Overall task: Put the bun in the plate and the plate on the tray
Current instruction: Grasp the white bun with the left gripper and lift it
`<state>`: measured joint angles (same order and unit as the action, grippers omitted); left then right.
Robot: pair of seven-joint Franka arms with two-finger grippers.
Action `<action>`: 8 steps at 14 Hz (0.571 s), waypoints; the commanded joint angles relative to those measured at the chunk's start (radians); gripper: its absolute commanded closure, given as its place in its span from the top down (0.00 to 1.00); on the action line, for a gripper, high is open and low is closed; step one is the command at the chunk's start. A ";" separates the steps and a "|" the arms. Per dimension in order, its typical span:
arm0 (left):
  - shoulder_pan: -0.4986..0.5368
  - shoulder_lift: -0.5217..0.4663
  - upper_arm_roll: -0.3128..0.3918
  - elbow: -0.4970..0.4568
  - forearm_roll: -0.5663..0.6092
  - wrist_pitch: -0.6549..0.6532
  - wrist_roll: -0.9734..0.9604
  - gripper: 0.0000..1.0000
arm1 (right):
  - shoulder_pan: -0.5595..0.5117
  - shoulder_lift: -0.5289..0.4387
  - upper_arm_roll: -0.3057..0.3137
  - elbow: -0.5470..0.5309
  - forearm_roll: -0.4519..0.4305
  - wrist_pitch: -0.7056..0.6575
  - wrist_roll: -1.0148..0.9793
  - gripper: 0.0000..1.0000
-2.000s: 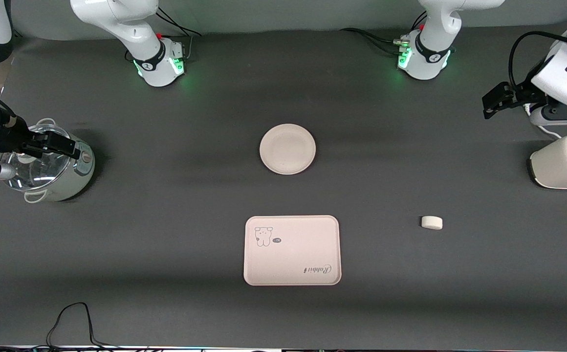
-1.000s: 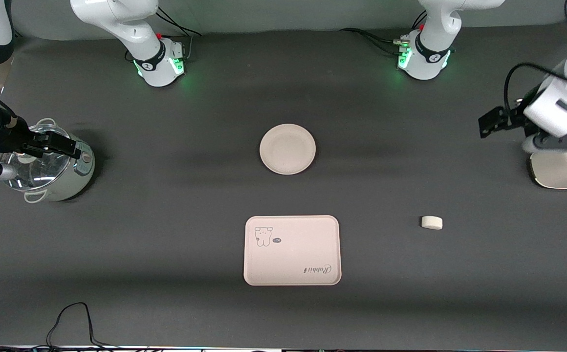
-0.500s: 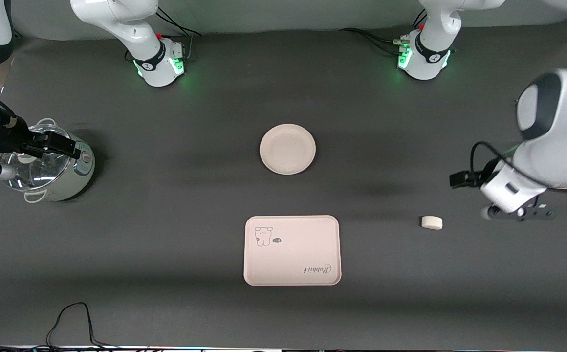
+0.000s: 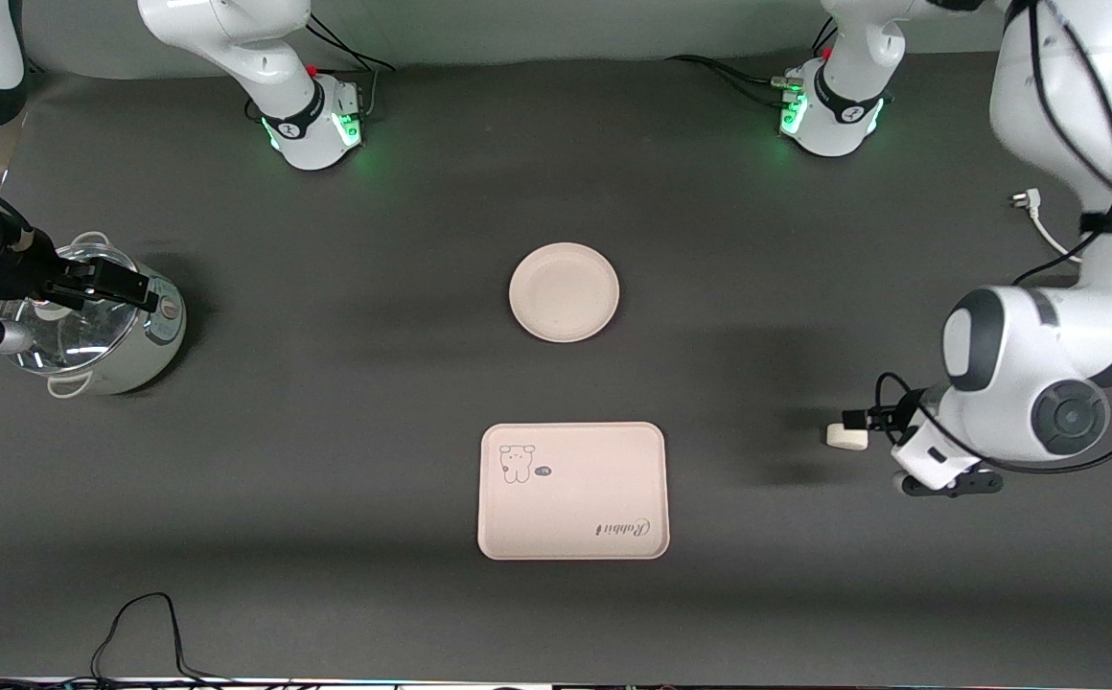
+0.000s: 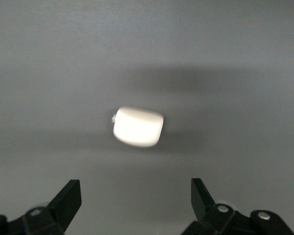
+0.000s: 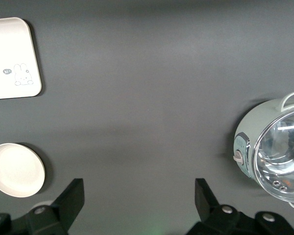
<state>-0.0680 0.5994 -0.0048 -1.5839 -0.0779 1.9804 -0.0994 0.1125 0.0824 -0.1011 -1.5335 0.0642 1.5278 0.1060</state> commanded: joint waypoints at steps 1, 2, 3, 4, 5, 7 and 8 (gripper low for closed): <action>0.002 0.039 0.000 -0.039 -0.031 0.119 0.007 1.00 | 0.004 0.002 -0.002 0.001 0.006 -0.005 -0.003 1.00; 0.002 0.052 0.002 -0.041 -0.031 0.138 0.015 1.00 | 0.004 0.008 0.000 0.003 0.006 -0.003 -0.003 1.00; 0.000 0.065 0.002 -0.041 -0.031 0.161 0.015 0.99 | 0.004 0.010 0.001 0.001 0.006 -0.002 -0.003 1.00; -0.001 0.075 0.000 -0.042 -0.031 0.181 0.014 0.98 | 0.004 0.011 0.001 0.003 0.006 0.000 -0.003 1.00; -0.004 0.080 0.002 -0.044 -0.032 0.190 0.009 0.98 | 0.004 0.013 0.003 0.003 0.006 0.003 -0.003 1.00; -0.001 0.083 0.002 -0.065 -0.031 0.205 0.009 0.91 | 0.006 0.031 0.004 0.004 0.037 0.008 -0.003 1.00; -0.001 0.083 0.002 -0.096 -0.031 0.240 0.009 0.86 | 0.003 0.049 0.004 0.004 0.093 0.020 -0.005 1.00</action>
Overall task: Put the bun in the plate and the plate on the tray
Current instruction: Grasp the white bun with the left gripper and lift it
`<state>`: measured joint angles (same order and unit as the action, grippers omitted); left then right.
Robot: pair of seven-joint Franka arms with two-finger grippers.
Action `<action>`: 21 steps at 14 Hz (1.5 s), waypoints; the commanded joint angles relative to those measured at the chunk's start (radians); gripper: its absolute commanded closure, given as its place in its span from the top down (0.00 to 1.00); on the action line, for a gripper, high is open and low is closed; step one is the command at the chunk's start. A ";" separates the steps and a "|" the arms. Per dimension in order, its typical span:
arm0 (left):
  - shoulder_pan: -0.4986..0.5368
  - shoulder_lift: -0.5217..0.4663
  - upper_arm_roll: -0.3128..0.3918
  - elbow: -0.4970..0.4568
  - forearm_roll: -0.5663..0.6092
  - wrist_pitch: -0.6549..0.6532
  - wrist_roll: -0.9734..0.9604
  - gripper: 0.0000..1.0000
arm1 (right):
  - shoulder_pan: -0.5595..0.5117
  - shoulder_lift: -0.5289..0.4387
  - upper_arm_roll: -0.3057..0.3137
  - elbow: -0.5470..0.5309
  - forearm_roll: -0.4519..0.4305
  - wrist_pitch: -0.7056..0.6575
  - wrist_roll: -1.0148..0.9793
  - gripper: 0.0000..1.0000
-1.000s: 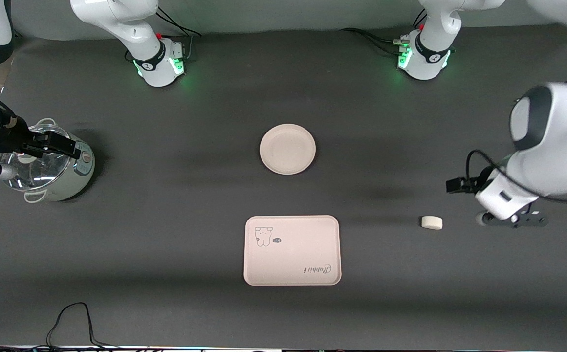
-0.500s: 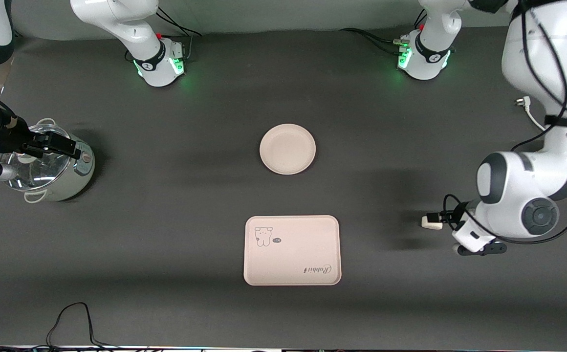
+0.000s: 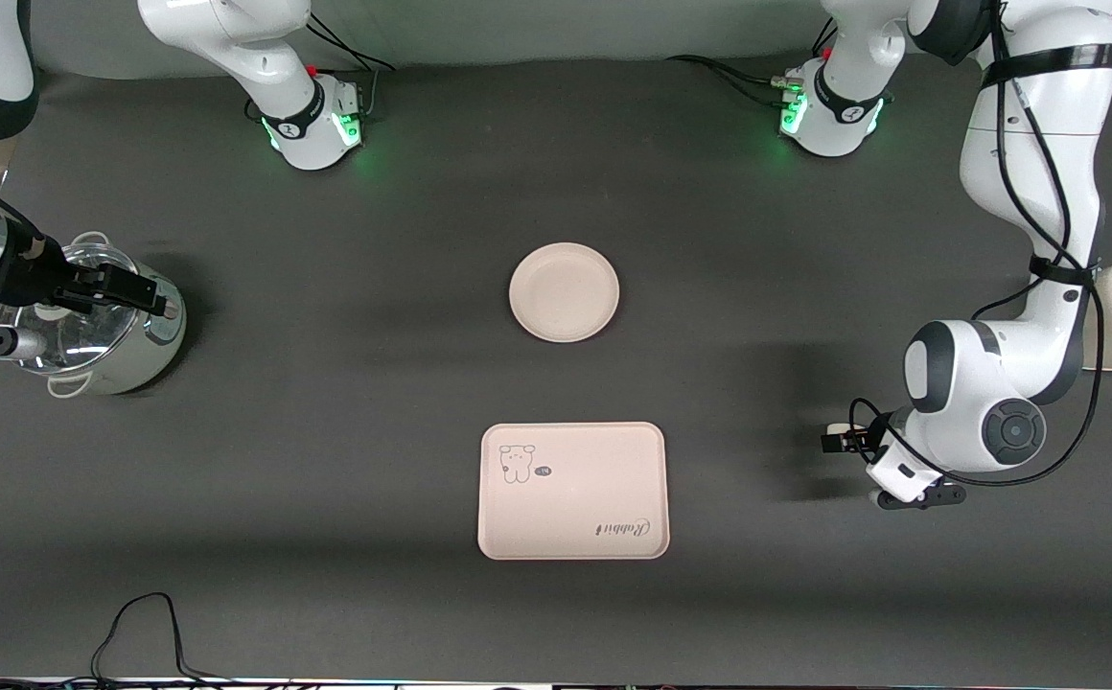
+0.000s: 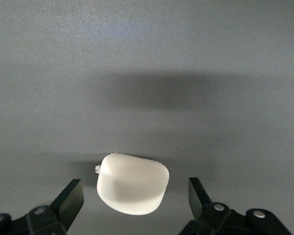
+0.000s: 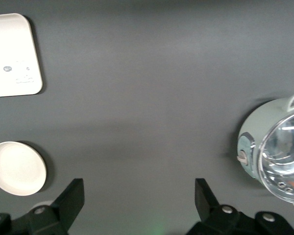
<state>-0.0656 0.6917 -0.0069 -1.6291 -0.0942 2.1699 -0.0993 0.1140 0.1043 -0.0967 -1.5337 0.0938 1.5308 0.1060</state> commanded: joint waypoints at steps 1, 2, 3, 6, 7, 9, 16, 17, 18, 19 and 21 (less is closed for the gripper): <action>-0.005 -0.009 0.002 -0.089 -0.015 0.104 0.010 0.85 | 0.001 0.043 -0.002 0.004 0.110 0.026 -0.005 1.00; -0.002 -0.012 0.002 -0.116 -0.015 0.135 0.015 0.80 | 0.003 0.055 -0.002 0.006 0.131 0.038 -0.005 1.00; 0.000 -0.012 0.002 -0.120 -0.015 0.139 0.015 0.72 | 0.007 0.060 0.002 0.004 0.136 0.049 -0.005 1.00; -0.003 -0.030 0.002 -0.120 -0.015 0.123 0.012 0.35 | 0.059 0.100 0.002 0.004 0.141 0.077 -0.003 1.00; -0.006 -0.044 0.002 -0.115 -0.015 0.101 0.015 0.30 | 0.084 0.115 0.002 0.006 0.164 0.084 -0.003 1.00; -0.003 -0.093 0.002 -0.086 -0.015 0.009 0.015 0.29 | 0.116 0.130 0.002 0.006 0.207 0.100 -0.003 1.00; -0.017 -0.288 -0.004 0.110 -0.005 -0.467 -0.028 0.34 | 0.185 0.195 0.000 0.004 0.202 0.160 -0.003 1.00; -0.023 -0.322 -0.004 0.118 -0.006 -0.501 -0.030 0.35 | 0.185 0.201 0.000 0.001 0.207 0.173 -0.002 1.00; -0.039 -0.363 -0.007 0.114 -0.006 -0.512 -0.039 0.36 | 0.185 0.216 0.002 0.003 0.208 0.176 -0.002 1.00; -0.058 -0.394 -0.008 0.114 -0.006 -0.518 -0.071 0.36 | 0.191 0.235 0.002 0.003 0.217 0.184 -0.002 1.00; -0.129 -0.406 -0.019 0.112 -0.005 -0.507 -0.198 0.36 | 0.220 0.248 0.002 -0.005 0.230 0.227 -0.002 1.00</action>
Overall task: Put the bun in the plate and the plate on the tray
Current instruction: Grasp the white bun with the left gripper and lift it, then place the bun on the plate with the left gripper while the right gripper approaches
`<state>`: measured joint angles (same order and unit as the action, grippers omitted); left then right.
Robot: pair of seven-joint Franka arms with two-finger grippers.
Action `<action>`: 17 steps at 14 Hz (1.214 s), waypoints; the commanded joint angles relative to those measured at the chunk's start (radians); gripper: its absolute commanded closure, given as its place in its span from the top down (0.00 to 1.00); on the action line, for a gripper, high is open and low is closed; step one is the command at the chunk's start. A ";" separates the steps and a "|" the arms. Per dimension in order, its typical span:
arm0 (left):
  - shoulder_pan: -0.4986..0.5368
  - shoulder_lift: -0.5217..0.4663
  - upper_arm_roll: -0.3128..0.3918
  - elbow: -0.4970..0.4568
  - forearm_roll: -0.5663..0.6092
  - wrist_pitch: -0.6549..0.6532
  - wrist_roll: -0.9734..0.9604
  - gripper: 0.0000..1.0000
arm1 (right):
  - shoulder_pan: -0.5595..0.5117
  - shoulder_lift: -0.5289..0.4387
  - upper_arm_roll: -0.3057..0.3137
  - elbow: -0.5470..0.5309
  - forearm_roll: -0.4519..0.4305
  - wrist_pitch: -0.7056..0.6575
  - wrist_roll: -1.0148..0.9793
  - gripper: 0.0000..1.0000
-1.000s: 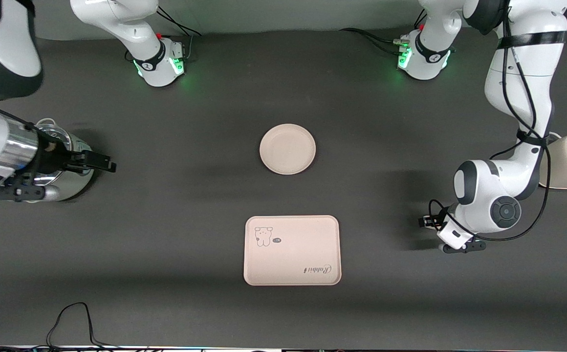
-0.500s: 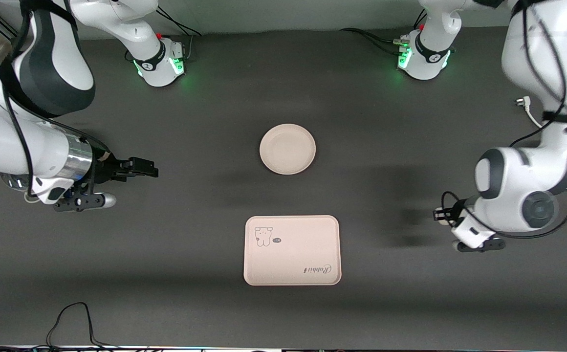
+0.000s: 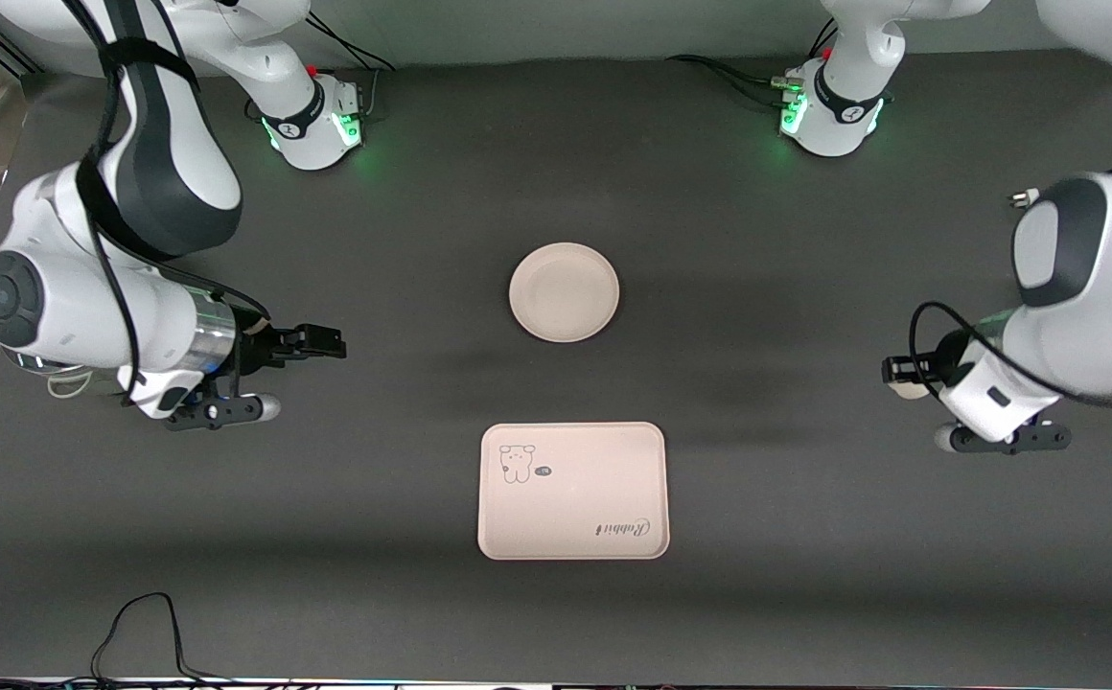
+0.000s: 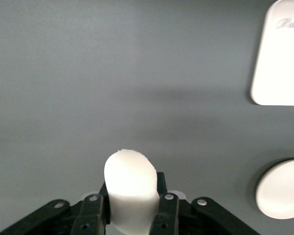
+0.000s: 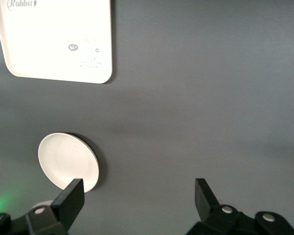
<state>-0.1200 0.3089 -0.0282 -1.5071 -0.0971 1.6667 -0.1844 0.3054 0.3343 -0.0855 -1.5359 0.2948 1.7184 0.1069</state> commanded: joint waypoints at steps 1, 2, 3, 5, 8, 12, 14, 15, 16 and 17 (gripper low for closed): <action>-0.133 -0.011 0.002 -0.009 -0.003 0.014 -0.204 0.37 | 0.040 0.035 -0.010 -0.003 0.032 0.052 0.000 1.00; -0.188 0.004 0.002 -0.012 -0.003 0.051 -0.287 0.36 | 0.047 0.049 -0.010 -0.004 0.046 0.061 0.002 1.00; -0.249 0.028 0.002 -0.013 -0.004 0.091 -0.384 0.36 | 0.049 0.054 -0.010 -0.007 0.062 0.072 0.004 1.00; -0.372 0.085 0.002 -0.013 -0.007 0.172 -0.572 0.37 | 0.050 0.065 -0.010 -0.016 0.072 0.082 0.013 1.00; -0.512 0.157 0.002 -0.045 -0.009 0.287 -0.803 0.37 | 0.069 0.058 -0.013 -0.033 0.072 0.084 0.066 1.00; -0.648 0.234 0.002 -0.155 -0.006 0.519 -0.967 0.37 | 0.066 0.058 -0.016 -0.036 0.072 0.084 0.085 1.00; -0.691 0.255 0.002 -0.211 -0.006 0.597 -0.978 0.39 | 0.069 0.061 -0.017 -0.033 0.073 0.086 0.085 1.00; -0.701 0.266 0.002 -0.223 -0.006 0.608 -0.997 0.39 | 0.073 0.057 -0.017 -0.033 0.072 0.087 0.085 1.00; -0.707 0.278 0.001 -0.226 -0.004 0.614 -1.020 0.40 | 0.075 0.052 -0.016 -0.030 0.067 0.086 0.088 1.00; -0.724 0.294 -0.002 -0.226 -0.004 0.616 -1.038 0.41 | 0.072 0.046 -0.013 -0.032 0.066 0.076 0.086 1.00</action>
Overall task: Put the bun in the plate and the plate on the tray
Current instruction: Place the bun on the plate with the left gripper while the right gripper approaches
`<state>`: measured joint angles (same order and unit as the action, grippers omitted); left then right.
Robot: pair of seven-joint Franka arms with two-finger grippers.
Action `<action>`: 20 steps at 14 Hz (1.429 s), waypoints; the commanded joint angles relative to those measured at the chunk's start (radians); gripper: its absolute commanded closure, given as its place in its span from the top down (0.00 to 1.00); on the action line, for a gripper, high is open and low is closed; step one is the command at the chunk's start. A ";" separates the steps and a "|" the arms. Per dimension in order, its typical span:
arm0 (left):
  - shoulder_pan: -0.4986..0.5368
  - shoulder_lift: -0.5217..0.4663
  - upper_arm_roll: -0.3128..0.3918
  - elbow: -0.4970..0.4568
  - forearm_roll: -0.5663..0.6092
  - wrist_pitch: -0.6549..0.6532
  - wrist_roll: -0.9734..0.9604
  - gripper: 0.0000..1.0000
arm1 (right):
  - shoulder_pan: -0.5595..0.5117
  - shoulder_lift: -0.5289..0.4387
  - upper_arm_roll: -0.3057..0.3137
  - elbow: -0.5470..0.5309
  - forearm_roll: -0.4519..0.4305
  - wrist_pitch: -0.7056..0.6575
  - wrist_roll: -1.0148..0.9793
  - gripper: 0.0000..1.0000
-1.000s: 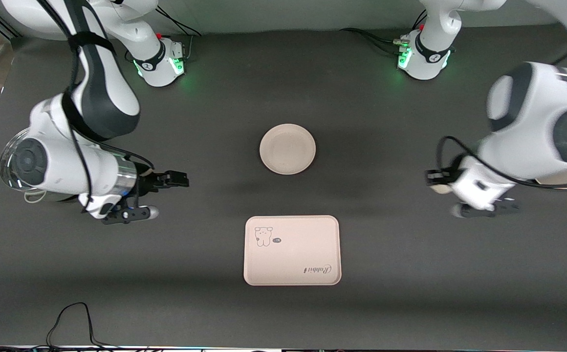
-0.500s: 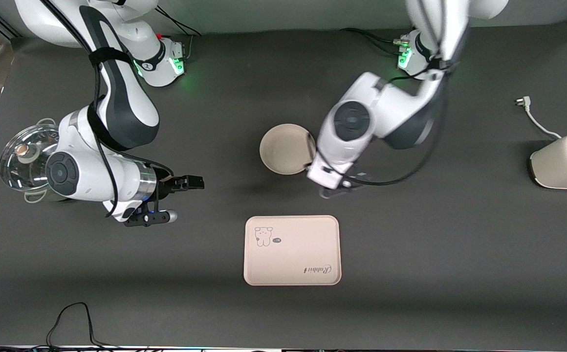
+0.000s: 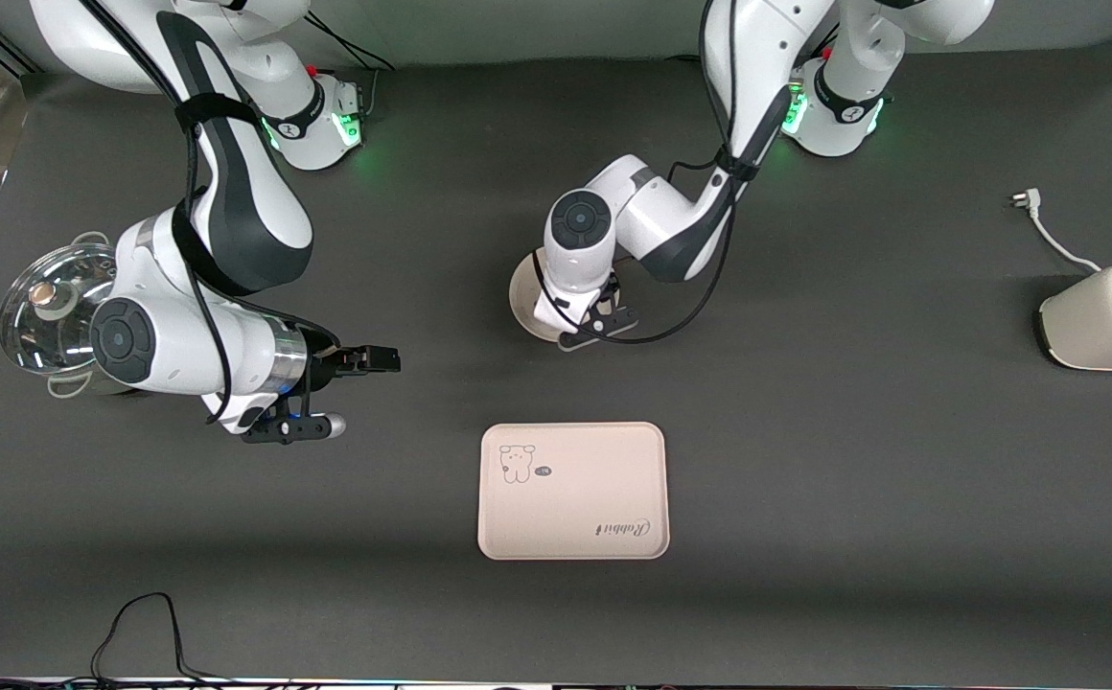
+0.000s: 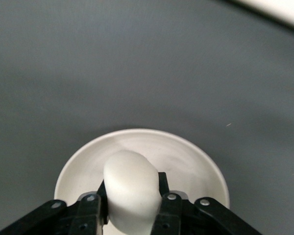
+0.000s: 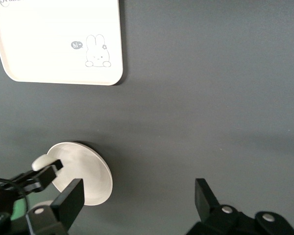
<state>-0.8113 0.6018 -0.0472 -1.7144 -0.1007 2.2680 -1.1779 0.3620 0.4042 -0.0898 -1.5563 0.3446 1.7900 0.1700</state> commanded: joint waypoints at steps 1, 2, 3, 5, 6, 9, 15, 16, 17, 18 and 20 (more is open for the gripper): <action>-0.052 0.016 0.017 -0.020 -0.001 0.022 -0.057 0.46 | 0.017 -0.022 -0.007 -0.013 0.014 0.002 0.016 1.00; -0.071 0.030 0.017 -0.022 -0.001 0.044 -0.069 0.50 | 0.031 -0.021 -0.007 -0.013 0.013 0.002 0.016 1.00; -0.077 0.032 0.017 -0.028 -0.001 0.062 -0.087 0.69 | 0.044 -0.024 -0.010 -0.013 0.004 0.003 0.013 1.00; -0.077 0.024 0.017 -0.033 0.001 0.065 -0.106 1.00 | 0.051 -0.024 -0.011 -0.011 0.002 0.015 0.014 1.00; -0.072 0.010 0.017 -0.033 0.001 0.053 -0.104 1.00 | 0.046 -0.024 -0.014 -0.010 0.004 0.014 0.014 1.00; -0.060 -0.039 0.024 -0.028 0.002 -0.002 -0.098 1.00 | 0.038 -0.034 -0.019 -0.010 0.002 -0.004 0.013 1.00; 0.238 -0.285 0.026 -0.022 0.027 -0.355 0.304 1.00 | 0.064 -0.015 -0.015 -0.011 -0.001 -0.012 0.013 1.00; 0.306 -0.321 0.027 -0.022 0.032 -0.372 0.383 1.00 | 0.089 -0.010 -0.015 -0.019 0.004 0.015 0.016 1.00; 0.378 -0.356 0.026 -0.024 0.056 -0.381 0.458 1.00 | 0.115 -0.011 -0.014 -0.043 0.004 0.044 0.026 0.99; 0.439 -0.387 0.026 -0.024 0.085 -0.396 0.539 1.00 | 0.158 -0.021 -0.018 -0.095 0.004 0.104 0.029 0.99; 0.523 -0.445 0.027 -0.027 0.126 -0.409 0.596 1.00 | 0.222 -0.041 -0.021 -0.265 0.004 0.313 0.029 0.99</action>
<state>-0.3444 0.2249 -0.0017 -1.7067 -0.0197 1.8745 -0.6307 0.5195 0.3982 -0.0985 -1.6572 0.3440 1.9317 0.1806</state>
